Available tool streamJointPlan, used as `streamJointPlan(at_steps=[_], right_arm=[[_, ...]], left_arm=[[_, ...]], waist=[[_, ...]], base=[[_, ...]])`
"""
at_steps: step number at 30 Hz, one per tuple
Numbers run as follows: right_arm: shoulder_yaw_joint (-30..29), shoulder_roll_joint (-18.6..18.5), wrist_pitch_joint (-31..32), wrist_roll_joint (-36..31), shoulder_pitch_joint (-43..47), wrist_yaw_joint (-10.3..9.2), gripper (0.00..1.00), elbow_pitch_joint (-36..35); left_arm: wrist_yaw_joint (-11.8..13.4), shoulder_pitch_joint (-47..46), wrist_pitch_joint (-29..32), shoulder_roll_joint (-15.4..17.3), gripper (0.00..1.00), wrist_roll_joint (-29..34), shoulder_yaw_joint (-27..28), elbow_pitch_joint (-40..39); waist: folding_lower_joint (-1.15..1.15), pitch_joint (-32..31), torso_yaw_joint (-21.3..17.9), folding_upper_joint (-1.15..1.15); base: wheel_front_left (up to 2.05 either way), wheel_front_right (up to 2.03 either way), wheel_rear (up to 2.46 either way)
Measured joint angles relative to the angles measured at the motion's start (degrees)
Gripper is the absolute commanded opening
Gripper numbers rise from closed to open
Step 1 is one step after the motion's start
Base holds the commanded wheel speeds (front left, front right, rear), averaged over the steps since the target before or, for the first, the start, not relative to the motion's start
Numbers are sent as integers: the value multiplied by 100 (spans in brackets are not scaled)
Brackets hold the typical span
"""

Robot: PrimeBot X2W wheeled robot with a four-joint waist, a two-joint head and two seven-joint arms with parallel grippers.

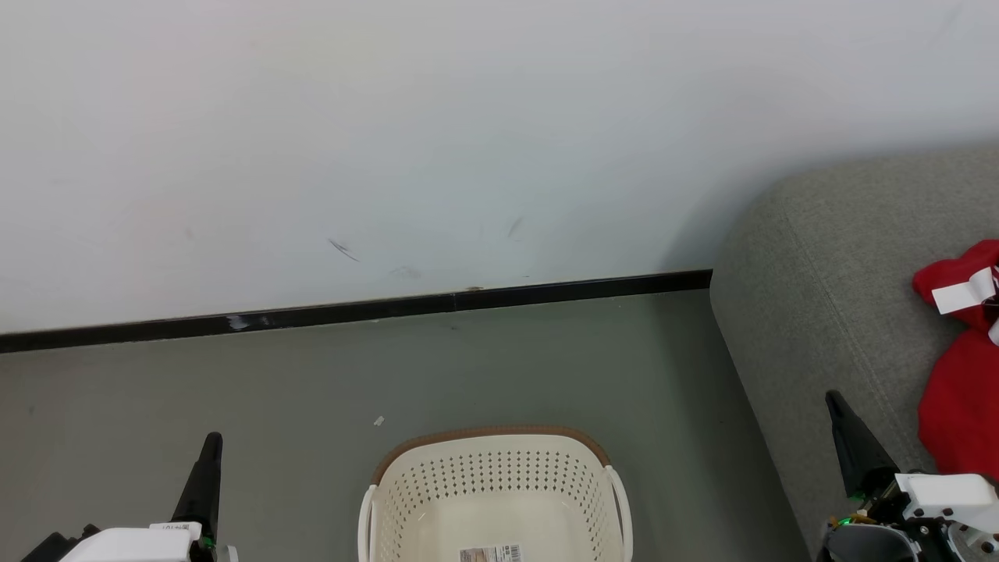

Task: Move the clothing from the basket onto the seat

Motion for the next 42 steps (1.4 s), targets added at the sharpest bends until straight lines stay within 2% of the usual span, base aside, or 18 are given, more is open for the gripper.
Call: streamJointPlan(at_steps=[42], right_arm=[[-52, 32, 34, -43, 0, 0, 0, 4]], left_arm=[[-7, -2, 25, -3, 0, 0, 9, -1]], waist=[[-1, 1, 0, 0]], base=[[0, 0, 0]])
